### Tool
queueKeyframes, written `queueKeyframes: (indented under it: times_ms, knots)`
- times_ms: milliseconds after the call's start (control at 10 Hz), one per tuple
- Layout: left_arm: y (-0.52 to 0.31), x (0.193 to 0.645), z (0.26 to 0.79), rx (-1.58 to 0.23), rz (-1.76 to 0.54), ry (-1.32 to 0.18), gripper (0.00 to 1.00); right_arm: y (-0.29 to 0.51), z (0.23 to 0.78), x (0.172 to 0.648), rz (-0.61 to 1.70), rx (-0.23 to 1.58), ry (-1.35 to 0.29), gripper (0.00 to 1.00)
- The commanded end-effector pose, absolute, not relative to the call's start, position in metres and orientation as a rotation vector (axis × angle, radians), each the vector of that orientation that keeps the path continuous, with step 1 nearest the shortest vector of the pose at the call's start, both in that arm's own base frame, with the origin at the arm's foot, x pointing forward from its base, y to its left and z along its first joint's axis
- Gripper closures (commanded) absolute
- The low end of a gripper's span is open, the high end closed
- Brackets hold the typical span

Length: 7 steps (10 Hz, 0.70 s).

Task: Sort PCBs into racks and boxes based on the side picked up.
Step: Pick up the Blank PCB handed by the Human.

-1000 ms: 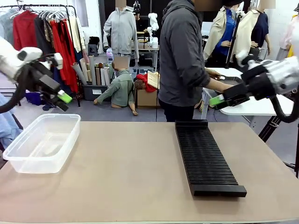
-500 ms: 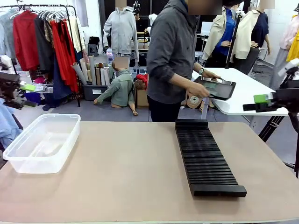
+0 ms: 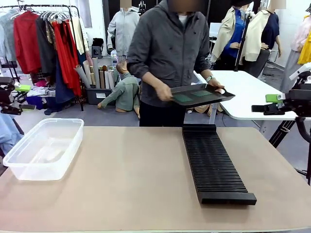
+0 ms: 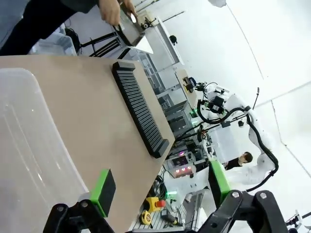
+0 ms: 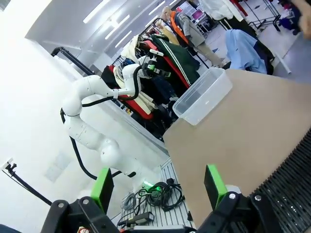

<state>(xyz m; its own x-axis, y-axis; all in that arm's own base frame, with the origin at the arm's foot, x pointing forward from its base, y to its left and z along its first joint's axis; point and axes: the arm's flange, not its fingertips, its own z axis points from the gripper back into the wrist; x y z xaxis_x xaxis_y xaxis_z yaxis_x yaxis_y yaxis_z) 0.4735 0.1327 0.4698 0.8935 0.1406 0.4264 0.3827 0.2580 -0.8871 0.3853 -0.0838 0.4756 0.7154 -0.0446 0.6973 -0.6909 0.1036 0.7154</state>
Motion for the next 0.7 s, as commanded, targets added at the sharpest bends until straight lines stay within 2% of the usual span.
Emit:
queueKeyframes:
  times_ms: [0,600]
  knots:
    - [0.1417,0.4700,0.4695,-1.299,-0.159,-0.467,0.00,-0.0920,0.4720,0.3816,0.517,1.411,-0.660,0.00]
    - [0.1417,0.4700,0.4695,-1.299,-0.159,-0.467,0.00,-0.0920,0.4720,0.3816,0.517,1.411,-0.660,0.00]
